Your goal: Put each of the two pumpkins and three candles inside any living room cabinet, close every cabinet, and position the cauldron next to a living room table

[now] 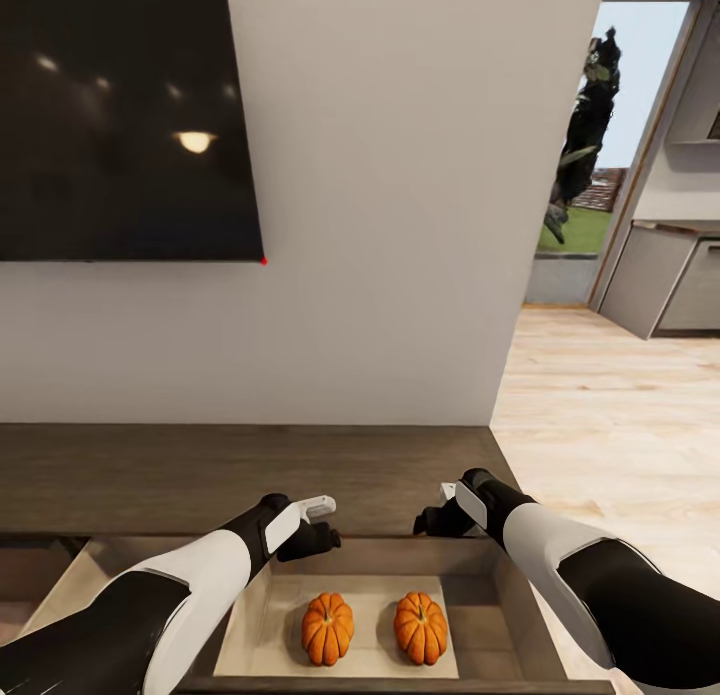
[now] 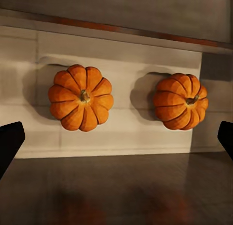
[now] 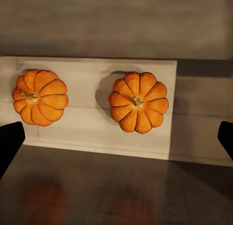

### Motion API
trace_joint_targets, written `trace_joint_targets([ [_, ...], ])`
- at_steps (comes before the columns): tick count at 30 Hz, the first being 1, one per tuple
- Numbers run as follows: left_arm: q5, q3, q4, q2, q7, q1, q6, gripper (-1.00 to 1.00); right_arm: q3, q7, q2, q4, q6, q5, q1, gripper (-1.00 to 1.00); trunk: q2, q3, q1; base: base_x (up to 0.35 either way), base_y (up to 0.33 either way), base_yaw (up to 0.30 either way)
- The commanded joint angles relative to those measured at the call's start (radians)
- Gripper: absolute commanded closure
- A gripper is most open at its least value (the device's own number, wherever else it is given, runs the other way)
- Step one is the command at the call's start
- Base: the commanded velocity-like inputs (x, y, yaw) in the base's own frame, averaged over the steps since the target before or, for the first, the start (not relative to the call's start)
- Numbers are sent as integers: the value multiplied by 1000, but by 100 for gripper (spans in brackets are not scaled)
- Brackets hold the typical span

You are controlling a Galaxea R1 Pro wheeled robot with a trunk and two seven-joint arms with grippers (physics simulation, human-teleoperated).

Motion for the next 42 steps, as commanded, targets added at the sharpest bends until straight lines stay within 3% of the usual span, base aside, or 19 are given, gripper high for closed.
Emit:
trace_joint_targets([
  [1,11,-7,-2,0,7,0,5,-100,9,4,0,-1,4,-2,-1,-100,0,1,0,0,0,0],
  [33,11,-7,-1,0,7,0,4,-100,9,4,0,-1,1,-3,-1,-100,0,50,0,0,0,0],
  [42,11,-7,-1,0,7,0,4,-100,9,4,0,-1,-5,-1,-1,-100,0,51,0,-237,-81,0],
])
